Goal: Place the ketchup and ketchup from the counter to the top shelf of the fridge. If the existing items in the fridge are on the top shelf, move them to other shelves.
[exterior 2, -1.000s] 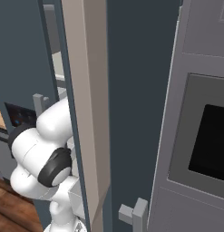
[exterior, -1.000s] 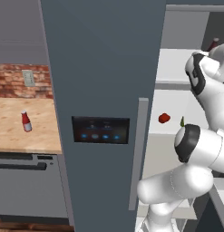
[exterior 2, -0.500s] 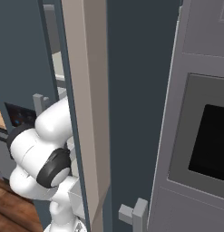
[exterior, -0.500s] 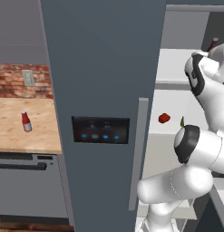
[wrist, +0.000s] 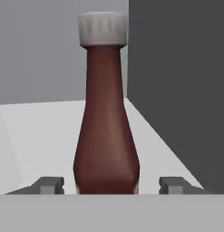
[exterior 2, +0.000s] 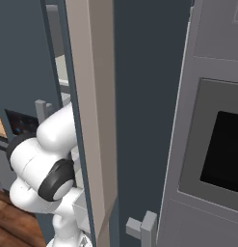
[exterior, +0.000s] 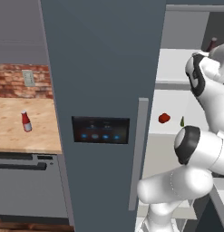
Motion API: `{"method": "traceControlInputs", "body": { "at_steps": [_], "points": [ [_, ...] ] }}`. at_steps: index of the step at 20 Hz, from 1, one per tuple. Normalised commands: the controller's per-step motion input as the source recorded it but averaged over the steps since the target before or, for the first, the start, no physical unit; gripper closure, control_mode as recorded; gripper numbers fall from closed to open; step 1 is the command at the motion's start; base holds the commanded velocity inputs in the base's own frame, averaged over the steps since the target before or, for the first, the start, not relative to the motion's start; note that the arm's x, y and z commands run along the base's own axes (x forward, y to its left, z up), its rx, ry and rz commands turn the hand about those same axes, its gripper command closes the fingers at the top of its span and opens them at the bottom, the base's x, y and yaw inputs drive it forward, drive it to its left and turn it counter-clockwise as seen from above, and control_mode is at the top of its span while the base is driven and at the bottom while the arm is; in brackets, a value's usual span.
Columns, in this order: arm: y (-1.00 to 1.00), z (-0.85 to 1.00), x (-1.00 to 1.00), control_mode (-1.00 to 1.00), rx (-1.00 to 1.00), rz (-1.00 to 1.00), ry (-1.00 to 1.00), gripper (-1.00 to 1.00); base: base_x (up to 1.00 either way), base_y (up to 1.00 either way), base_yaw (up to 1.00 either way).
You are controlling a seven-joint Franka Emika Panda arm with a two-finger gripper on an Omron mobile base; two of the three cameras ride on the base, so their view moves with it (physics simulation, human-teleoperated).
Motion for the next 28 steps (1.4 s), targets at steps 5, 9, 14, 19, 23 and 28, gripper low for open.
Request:
{"method": "traceControlInputs", "body": {
  "at_steps": [5,9,14,19,23,28],
  "points": [
    [0.0,0.05,-0.19,-1.0,0.0,0.0,0.0,-1.0,0.0,0.0,0.0],
    [0.0,0.12,-0.41,-1.0,0.0,0.0,0.0,-1.0,0.0,0.0,0.0],
    [0.0,0.29,-0.79,-1.0,0.0,0.0,0.0,-1.0,0.0,0.0,0.0],
    [0.19,0.31,-1.0,-1.0,0.0,0.0,0.0,-1.0,0.0,0.0,0.0],
    [0.33,0.29,-1.0,-1.0,0.0,0.0,0.0,-1.0,0.0,0.0,0.0],
    [0.39,0.42,-1.0,-1.0,0.0,0.0,0.06,-1.0,0.0,0.0,0.0]
  ]
}}
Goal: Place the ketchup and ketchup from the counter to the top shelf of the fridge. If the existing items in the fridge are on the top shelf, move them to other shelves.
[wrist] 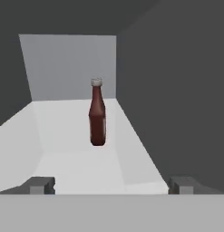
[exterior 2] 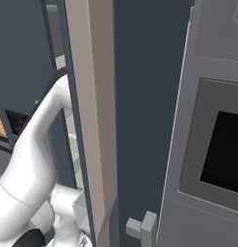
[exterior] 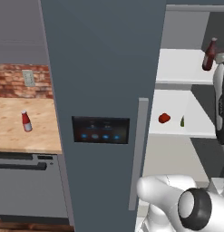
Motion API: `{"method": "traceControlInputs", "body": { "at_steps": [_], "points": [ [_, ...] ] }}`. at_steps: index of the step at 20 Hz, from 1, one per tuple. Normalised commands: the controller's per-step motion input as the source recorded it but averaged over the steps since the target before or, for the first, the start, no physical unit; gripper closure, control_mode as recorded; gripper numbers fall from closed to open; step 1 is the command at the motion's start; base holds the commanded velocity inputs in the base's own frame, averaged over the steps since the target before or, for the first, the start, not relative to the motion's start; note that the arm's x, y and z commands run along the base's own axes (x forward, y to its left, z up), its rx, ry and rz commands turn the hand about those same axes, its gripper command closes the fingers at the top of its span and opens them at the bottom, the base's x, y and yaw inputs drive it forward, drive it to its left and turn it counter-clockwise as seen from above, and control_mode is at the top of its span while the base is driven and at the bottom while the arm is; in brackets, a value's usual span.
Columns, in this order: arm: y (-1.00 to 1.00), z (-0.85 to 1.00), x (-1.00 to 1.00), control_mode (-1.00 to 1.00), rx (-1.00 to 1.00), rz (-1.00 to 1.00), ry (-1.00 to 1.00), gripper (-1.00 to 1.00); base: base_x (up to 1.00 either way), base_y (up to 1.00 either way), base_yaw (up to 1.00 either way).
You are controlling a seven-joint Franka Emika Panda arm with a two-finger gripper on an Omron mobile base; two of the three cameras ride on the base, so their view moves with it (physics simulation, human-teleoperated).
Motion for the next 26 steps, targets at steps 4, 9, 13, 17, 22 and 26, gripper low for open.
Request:
{"method": "traceControlInputs", "body": {
  "at_steps": [4,9,13,17,22,26],
  "points": [
    [0.52,0.25,-1.0,-1.0,0.0,0.0,0.17,-1.0,0.0,0.0,0.0],
    [0.74,-0.04,-1.0,-1.0,0.0,0.0,0.16,-1.0,0.0,0.0,0.0],
    [0.7,-0.52,-1.0,-1.0,0.09,0.0,0.16,-1.0,0.0,0.0,0.0],
    [0.49,-0.63,-0.9,-1.0,0.25,0.0,0.19,-1.0,0.0,0.0,0.0],
    [0.43,-0.24,-0.36,-1.0,0.15,0.0,-0.04,-1.0,0.0,0.0,0.0],
    [0.32,-0.13,-0.03,-1.0,0.17,0.0,-0.11,-1.0,0.0,0.0,0.0]
  ]
}}
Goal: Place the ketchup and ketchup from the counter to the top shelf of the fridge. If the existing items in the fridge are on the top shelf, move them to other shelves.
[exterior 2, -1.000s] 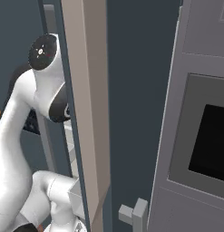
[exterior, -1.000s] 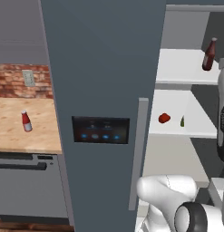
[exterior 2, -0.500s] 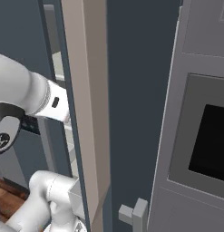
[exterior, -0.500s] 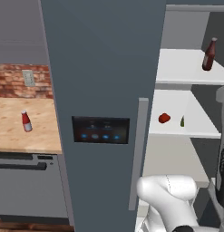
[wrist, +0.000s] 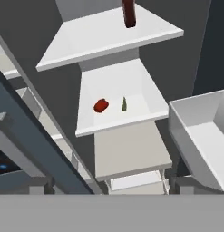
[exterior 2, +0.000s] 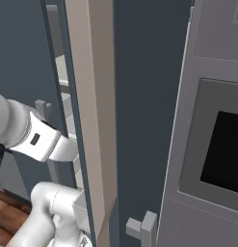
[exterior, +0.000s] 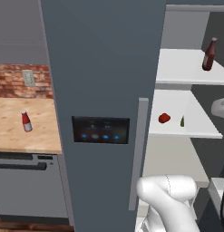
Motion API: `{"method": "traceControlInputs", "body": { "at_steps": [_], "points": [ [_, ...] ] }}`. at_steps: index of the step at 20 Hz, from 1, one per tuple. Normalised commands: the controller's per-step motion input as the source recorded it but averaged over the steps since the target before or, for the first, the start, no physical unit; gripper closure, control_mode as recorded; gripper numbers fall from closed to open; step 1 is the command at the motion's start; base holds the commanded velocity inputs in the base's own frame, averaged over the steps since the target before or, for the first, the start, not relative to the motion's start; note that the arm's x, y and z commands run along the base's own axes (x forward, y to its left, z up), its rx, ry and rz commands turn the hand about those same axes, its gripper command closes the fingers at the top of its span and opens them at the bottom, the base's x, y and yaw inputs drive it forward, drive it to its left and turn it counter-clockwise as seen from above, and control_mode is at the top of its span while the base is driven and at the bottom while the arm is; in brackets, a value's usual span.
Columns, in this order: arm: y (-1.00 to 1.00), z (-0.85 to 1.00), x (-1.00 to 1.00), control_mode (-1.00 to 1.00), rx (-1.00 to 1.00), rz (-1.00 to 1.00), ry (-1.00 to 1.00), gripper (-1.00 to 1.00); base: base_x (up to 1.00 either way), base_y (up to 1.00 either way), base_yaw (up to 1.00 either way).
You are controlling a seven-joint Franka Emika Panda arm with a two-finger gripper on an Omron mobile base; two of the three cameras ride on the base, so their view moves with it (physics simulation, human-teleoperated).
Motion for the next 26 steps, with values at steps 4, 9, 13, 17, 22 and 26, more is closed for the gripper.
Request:
{"method": "traceControlInputs", "body": {
  "at_steps": [4,9,13,17,22,26],
  "points": [
    [0.01,-0.01,0.0,-1.0,0.03,0.0,-0.06,-1.0,0.0,0.0,0.0],
    [0.01,0.0,-0.07,-1.0,0.0,0.0,0.0,-1.0,0.0,0.0,0.0],
    [0.15,0.0,-0.46,1.0,0.0,0.02,-0.03,-1.0,-0.23,0.06,0.01],
    [0.0,0.0,0.0,1.0,0.0,0.0,0.0,-1.0,-0.92,0.22,0.06],
    [0.0,0.0,0.0,1.0,0.0,0.0,0.0,-1.0,-0.27,0.76,0.03],
    [0.0,0.0,0.0,1.0,0.0,0.0,0.0,-1.0,0.09,1.0,0.0]
  ]
}}
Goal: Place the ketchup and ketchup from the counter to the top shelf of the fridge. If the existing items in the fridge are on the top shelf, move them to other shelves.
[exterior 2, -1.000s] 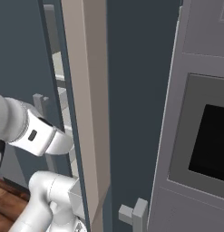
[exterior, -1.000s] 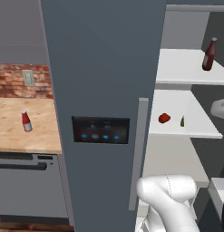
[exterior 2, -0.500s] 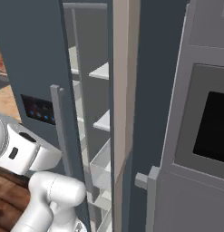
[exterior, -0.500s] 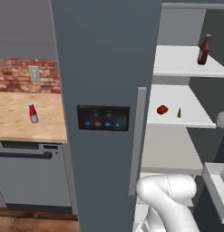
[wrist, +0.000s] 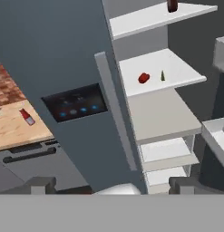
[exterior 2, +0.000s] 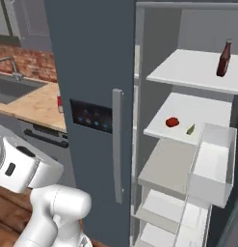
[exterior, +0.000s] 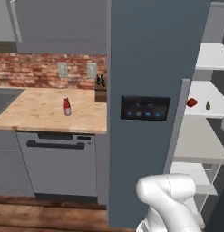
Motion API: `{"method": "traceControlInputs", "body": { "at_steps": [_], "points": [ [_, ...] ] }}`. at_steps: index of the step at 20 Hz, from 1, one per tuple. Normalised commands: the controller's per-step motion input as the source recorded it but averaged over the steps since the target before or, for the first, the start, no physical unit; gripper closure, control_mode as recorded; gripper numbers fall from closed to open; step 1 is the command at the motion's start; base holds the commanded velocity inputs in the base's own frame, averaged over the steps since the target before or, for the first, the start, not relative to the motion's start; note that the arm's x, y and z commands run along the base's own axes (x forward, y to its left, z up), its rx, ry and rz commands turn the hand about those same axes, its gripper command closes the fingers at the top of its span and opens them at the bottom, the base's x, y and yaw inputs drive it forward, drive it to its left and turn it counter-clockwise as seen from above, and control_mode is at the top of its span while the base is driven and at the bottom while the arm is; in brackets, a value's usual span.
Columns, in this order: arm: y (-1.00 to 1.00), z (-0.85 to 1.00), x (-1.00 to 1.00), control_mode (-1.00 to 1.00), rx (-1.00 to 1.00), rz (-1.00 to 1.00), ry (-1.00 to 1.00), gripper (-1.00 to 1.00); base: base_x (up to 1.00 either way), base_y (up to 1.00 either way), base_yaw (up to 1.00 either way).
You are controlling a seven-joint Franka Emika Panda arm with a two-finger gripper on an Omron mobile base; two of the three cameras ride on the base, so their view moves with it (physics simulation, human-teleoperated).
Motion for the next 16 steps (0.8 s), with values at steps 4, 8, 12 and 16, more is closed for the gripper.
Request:
{"method": "traceControlInputs", "body": {
  "at_steps": [4,8,12,16],
  "points": [
    [0.0,0.0,0.0,1.0,0.0,0.0,0.0,-1.0,0.33,1.0,0.0],
    [0.0,0.0,0.0,1.0,0.0,0.0,0.0,-1.0,0.41,1.0,0.0],
    [0.0,0.0,0.0,1.0,0.0,0.0,0.0,-1.0,0.7,1.0,-0.01],
    [0.0,0.0,0.0,1.0,0.0,0.0,0.0,-1.0,0.89,0.98,-0.06]
  ]
}}
